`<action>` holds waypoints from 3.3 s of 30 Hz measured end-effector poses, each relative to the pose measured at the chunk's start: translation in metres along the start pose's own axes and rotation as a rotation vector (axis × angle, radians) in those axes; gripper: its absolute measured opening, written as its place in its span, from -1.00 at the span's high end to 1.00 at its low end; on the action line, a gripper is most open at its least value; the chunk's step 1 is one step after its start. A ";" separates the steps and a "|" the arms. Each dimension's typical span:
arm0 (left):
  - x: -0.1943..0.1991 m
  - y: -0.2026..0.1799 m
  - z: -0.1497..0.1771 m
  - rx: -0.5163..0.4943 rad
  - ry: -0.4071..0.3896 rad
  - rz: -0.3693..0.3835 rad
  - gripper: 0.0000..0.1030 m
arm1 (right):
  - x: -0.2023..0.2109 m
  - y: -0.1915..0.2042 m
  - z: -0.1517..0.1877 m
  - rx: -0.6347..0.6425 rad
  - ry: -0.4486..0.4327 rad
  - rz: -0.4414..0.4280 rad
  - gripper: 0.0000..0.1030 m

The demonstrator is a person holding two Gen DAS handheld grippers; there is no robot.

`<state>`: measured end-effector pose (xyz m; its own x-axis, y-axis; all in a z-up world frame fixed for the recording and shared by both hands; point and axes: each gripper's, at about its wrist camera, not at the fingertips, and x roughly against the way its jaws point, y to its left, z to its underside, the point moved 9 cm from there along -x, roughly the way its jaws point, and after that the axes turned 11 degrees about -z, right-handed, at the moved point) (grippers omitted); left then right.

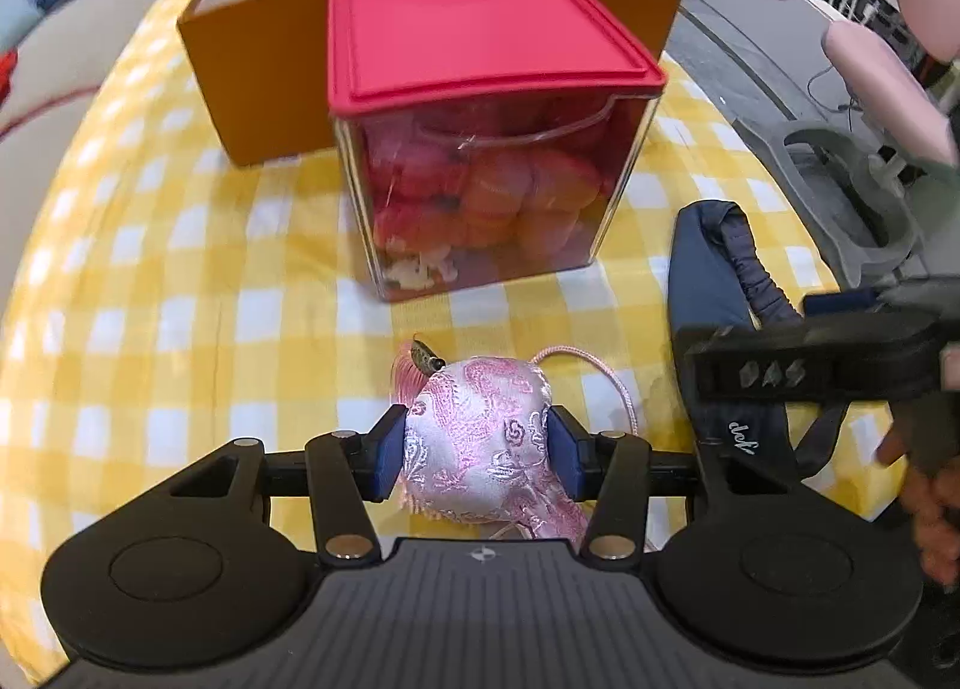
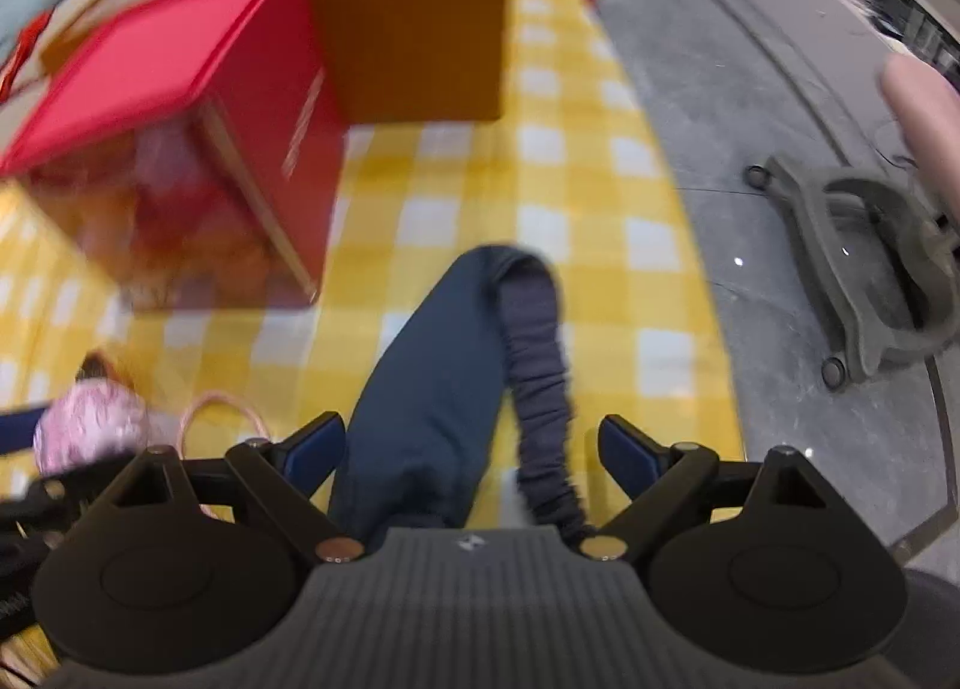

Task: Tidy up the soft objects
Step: 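Grasp the pink embroidered pouch with the left gripper while the right holds the navy bag, then carry the pink pouch over the orange box with the left gripper while the right carries the bag, then open the left gripper to drop the pouch into the box while the right releases the bag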

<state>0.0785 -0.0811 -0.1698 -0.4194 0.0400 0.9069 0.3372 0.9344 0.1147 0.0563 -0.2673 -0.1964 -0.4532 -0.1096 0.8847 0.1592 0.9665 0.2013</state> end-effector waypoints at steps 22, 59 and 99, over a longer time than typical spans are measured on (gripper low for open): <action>0.003 -0.004 -0.001 -0.004 0.024 0.008 -0.10 | -0.005 0.020 0.009 0.115 0.026 -0.014 0.39; 0.139 0.045 -0.095 0.256 -0.296 0.204 -0.10 | 0.156 0.061 -0.113 0.130 -0.331 -0.362 0.84; -0.068 0.006 -0.256 0.079 -0.151 0.124 -0.20 | -0.068 0.018 -0.313 0.238 -0.300 -0.174 0.60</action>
<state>0.3249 -0.1686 -0.1272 -0.5021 0.2035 0.8405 0.3296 0.9436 -0.0316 0.3640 -0.3149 -0.1210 -0.6965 -0.2379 0.6770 -0.1335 0.9699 0.2035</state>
